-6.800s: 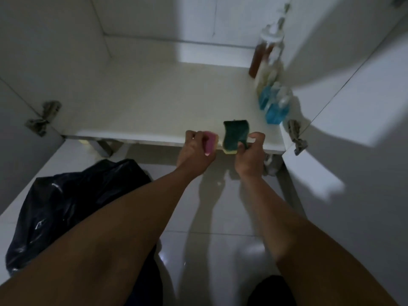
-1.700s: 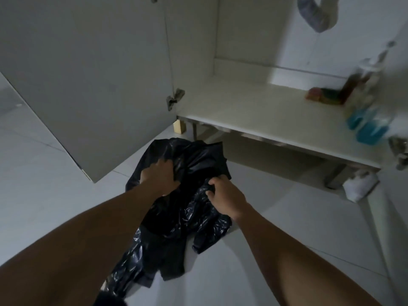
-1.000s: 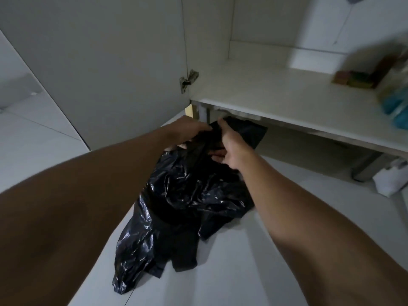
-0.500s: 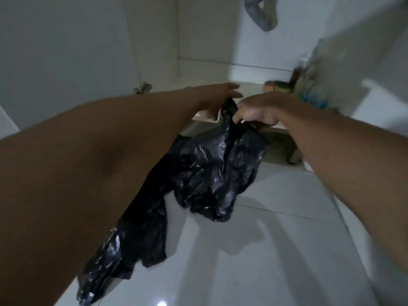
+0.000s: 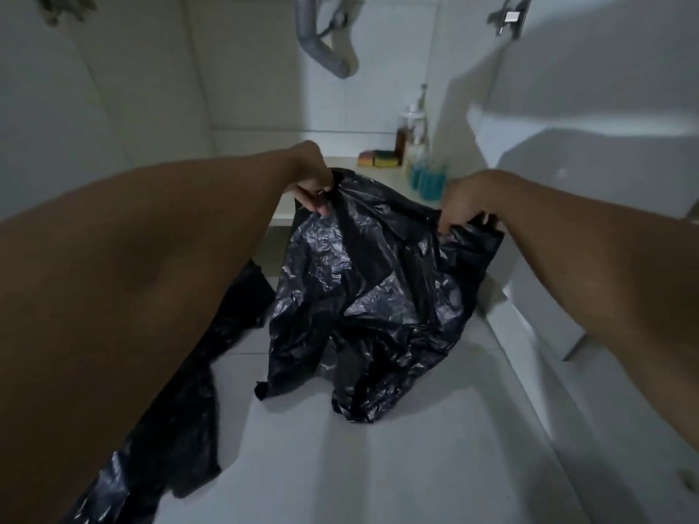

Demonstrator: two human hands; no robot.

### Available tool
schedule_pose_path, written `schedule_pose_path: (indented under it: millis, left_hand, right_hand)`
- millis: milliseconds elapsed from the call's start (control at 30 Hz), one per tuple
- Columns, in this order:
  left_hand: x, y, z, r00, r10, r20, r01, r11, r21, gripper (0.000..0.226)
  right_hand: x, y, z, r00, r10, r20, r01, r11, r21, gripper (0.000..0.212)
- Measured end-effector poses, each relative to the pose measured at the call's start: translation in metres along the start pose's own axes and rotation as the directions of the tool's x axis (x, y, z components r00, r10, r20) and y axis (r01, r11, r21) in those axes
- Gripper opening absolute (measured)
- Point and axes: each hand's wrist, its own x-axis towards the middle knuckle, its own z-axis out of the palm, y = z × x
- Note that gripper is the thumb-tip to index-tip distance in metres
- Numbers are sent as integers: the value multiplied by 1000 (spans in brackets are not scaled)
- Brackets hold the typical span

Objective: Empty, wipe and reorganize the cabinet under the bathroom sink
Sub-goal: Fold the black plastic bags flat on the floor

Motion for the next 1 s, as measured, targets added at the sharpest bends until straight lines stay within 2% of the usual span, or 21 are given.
schedule_pose_path:
  millis: [33, 100, 167, 200, 233, 300, 333, 367, 400, 433, 467, 500, 533, 600, 667, 767, 867, 933, 1000]
  left_hand:
    - [2, -1, 0, 1000, -15, -17, 14, 998, -55, 12]
    - [9, -4, 0, 995, -29, -96, 17, 992, -128, 10]
    - [17, -5, -4, 962, 16, -271, -39, 996, -78, 8]
    - [19, -5, -7, 922, 65, -382, -83, 996, -30, 7]
    - [21, -5, -10, 866, 114, -486, -134, 991, -5, 14]
    - [21, -7, -12, 753, 207, -624, -270, 963, -6, 27]
    - [19, -8, -11, 699, 264, -664, -344, 939, 10, 30]
    - [18, -10, -7, 658, 309, -687, -395, 918, 35, 32]
    - [17, -14, -2, 630, 344, -697, -423, 904, 64, 34]
    - [16, -20, 4, 619, 363, -697, -431, 898, 85, 38]
    - [14, -28, 13, 622, 379, -686, -431, 896, 105, 43]
    - [12, -40, 22, 640, 395, -659, -423, 897, 127, 48]
    - [8, -52, 34, 672, 410, -617, -403, 901, 160, 51]
    - [0, -79, 63, 774, 378, -507, -310, 926, 217, 51]
    - [-14, -102, 97, 884, 295, -362, -220, 947, 234, 44]
    - [-39, -134, 151, 965, 217, -147, -155, 925, 346, 32]
    - [-65, -155, 189, 996, 79, 44, -90, 889, 450, 31]
    - [-79, -164, 204, 971, -72, 228, -50, 872, 487, 37]
    - [-93, -166, 211, 877, -248, 411, 46, 896, 442, 51]
  right_hand:
    - [5, 2, 0, 999, 4, -45, -1, 997, 75, 19]
    - [21, 5, -2, 993, 85, -81, -44, 908, 416, 17]
    - [29, 2, -5, 983, 143, -116, -35, 762, 646, 17]
    - [35, -1, -9, 966, 159, -202, 31, 708, 706, 16]
    - [40, -3, -14, 919, 175, -354, 133, 707, 695, 18]
    - [46, -5, -20, 708, 187, -681, 343, 752, 563, 33]
    - [44, -6, -20, 608, 169, -776, 432, 750, 501, 39]
    - [42, -5, -18, 538, 137, -832, 506, 737, 448, 43]
    - [41, -3, -14, 492, 88, -866, 554, 735, 390, 45]
    - [40, -1, -9, 478, 35, -878, 572, 746, 341, 45]
    - [41, 2, -1, 493, -25, -870, 565, 769, 298, 43]
    - [43, 7, 8, 538, -88, -838, 534, 805, 259, 37]
    - [47, 12, 19, 620, -149, -771, 491, 839, 233, 27]
    - [49, 18, 44, 813, -277, -512, 419, 889, 186, 15]
    - [49, 23, 72, 912, -330, -243, 370, 918, 142, 20]
    - [46, 22, 122, 940, -342, 19, 341, 940, 29, 31]
    - [55, 25, 187, 918, -352, 180, 354, 935, 25, 24]
    - [55, 24, 228, 904, -330, 271, 338, 941, 20, 8]
    - [50, 22, 262, 874, -319, 366, 344, 939, -2, 37]
